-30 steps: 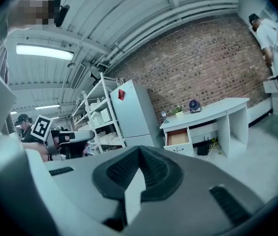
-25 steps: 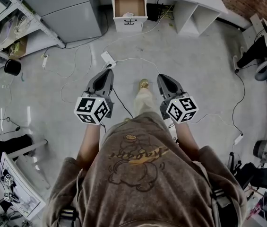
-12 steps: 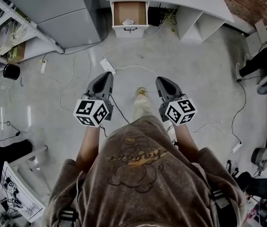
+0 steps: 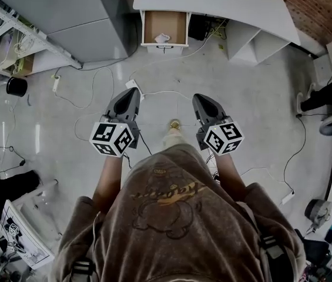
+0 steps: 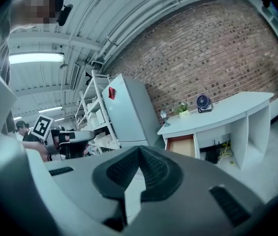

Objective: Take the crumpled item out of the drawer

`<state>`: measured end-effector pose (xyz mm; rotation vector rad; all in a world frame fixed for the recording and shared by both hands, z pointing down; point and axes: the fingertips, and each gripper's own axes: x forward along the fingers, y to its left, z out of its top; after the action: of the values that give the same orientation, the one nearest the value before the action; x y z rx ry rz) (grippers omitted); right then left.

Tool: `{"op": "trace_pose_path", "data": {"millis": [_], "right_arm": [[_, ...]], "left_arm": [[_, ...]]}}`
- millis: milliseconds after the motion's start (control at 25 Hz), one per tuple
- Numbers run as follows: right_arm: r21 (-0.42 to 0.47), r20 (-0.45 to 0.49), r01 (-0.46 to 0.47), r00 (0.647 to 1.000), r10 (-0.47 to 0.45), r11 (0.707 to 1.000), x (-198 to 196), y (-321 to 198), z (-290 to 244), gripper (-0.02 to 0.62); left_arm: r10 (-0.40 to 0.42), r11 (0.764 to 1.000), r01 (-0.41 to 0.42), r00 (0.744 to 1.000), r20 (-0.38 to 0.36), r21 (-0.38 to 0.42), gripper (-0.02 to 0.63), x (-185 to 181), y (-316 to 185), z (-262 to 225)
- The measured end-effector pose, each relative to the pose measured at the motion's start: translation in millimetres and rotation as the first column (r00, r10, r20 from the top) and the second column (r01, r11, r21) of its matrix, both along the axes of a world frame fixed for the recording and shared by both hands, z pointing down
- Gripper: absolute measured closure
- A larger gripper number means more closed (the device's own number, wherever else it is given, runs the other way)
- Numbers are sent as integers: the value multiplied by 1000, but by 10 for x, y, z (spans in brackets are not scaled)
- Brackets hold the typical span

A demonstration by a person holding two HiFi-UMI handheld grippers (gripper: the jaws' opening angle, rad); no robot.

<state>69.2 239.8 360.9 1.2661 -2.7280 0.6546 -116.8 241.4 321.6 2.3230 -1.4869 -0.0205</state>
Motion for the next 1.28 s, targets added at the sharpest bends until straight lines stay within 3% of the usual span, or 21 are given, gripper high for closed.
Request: {"op": "trace_pose_path", "data": {"millis": [600, 1280], "right_arm": [[15, 3, 72, 997, -72, 997, 180, -1143, -34, 601], [-10, -33, 50, 998, -50, 999, 157, -1916, 108, 602]], "left_arm": [[-82, 997, 82, 997, 3, 12, 598, 153, -979, -72], [-47, 999, 47, 999, -13, 1, 598, 92, -1913, 98]]}}
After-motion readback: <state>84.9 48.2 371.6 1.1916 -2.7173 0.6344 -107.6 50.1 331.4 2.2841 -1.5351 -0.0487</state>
